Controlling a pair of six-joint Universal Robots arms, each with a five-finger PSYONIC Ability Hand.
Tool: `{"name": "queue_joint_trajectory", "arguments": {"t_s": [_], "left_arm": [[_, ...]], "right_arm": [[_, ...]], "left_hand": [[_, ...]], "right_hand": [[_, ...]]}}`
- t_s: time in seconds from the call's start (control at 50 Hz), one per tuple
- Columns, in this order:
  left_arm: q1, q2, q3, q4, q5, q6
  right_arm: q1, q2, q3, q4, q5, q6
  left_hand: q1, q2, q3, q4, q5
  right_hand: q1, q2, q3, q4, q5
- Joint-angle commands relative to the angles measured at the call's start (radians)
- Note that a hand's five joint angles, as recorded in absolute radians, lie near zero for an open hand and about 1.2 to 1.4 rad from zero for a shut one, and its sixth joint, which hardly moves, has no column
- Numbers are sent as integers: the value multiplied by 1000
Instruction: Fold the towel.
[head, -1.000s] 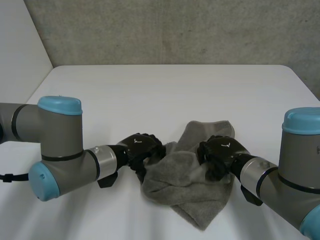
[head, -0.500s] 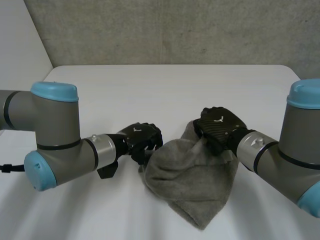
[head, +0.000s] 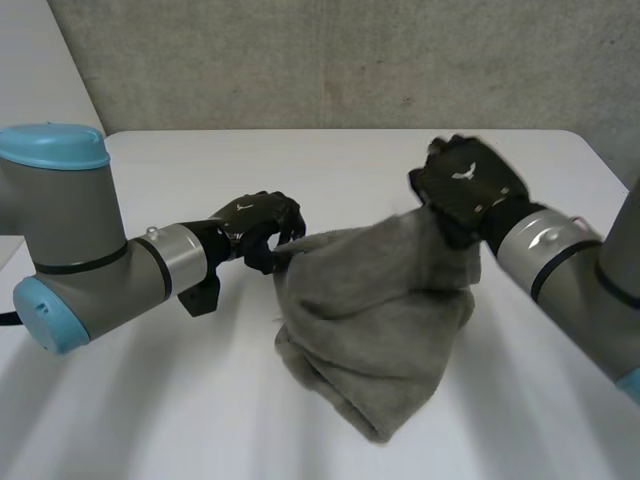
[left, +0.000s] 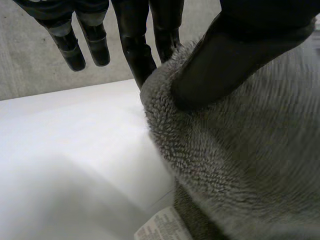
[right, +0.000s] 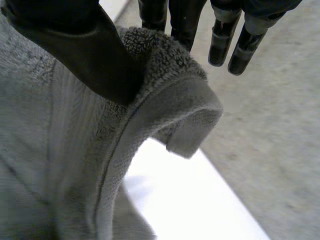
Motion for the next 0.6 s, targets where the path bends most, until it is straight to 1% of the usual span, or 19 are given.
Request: {"name": "queue_joint_trajectory", "arguments": {"t_s": [0.02, 0.1, 0.14, 0.16, 0.18, 0.2, 0.22, 0.24, 0.26, 0.3, 0.38, 0.42, 0.44, 0.46, 0.48, 0.52, 0.54, 0.58, 0.6], "left_arm": [[10, 18, 33, 12, -3, -8], [11, -9, 122, 52, -19, -7], [25, -38, 230, 109, -74, -5], [25, -38, 231, 109, -74, -5], [36, -34, 278, 139, -116, -4], [36, -34, 278, 139, -117, -4], [39, -14, 316, 168, -155, -5], [39, 26, 340, 202, -186, -10], [39, 26, 340, 202, -186, -10], [28, 144, 345, 273, -200, -15], [28, 260, 291, 302, -180, -19], [28, 304, 236, 307, -158, -19], [28, 337, 172, 310, -139, -19], [27, 366, 104, 310, -119, -18], [27, 367, 104, 310, -118, -18], [25, 388, 33, 310, -106, -18], [25, 399, -38, 313, -102, -12], [25, 400, -116, 314, -102, -4], [22, 399, -189, 316, -100, -2]], "right_arm": [[54, 37, -43, -3, -46, -7], [80, 133, -192, -129, -40, -14], [81, 153, -256, -193, -36, -28], [81, 154, -257, -194, -36, -28], [83, 158, -310, -280, -27, -40], [84, 149, -353, -380, -7, -44], [84, 149, -354, -381, -6, -44], [86, 123, -379, -484, 21, -42], [81, 84, -384, -584, 48, -31], [80, 44, -377, -656, 59, -15], [74, -14, -329, -692, 47, 47], [46, -56, -244, -675, -21, 108], [46, -56, -243, -675, -22, 108], [17, -75, -184, -662, -73, 130], [17, -75, -183, -661, -74, 130], [-43, -87, -54, -646, -188, 151], [-43, -87, -53, -646, -189, 151], [-78, -80, 65, -643, -276, 148], [-78, -79, 65, -643, -276, 148]], "left_hand": [[80, 96, -45, -56, 60], [80, 96, -45, -56, 60], [80, 96, -45, -56, 60], [80, 96, -45, -56, 60], [80, 96, -45, -56, 60], [80, 96, -45, -56, 60], [80, 96, -45, -56, 60], [80, 96, -45, -56, 60], [80, 96, -45, -56, 60], [80, 96, -45, -56, 60], [80, 96, -45, -56, 60], [80, 96, -45, -56, 60], [80, 96, -45, -56, 60], [80, 96, -45, -56, 60], [80, 96, -45, -56, 60], [80, 96, -45, -56, 60], [80, 96, -45, -56, 60], [80, 96, -45, -56, 60], [80, 96, -45, -56, 60]], "right_hand": [[79, 107, -33, -53, 78], [79, 107, -33, -53, 78], [79, 107, -33, -53, 78], [79, 107, -33, -53, 78], [79, 107, -33, -53, 78], [79, 107, -33, -53, 78], [79, 107, -33, -53, 78], [79, 107, -33, -53, 78], [79, 107, -33, -53, 78], [79, 107, -33, -53, 78], [79, 107, -33, -53, 78], [79, 107, -33, -53, 78], [79, 107, -33, -53, 78], [79, 107, -33, -53, 78], [79, 107, -33, -53, 78], [79, 107, -33, -53, 78], [79, 107, -33, -53, 78], [79, 107, -33, -53, 78], [79, 107, -33, -53, 78]]}}
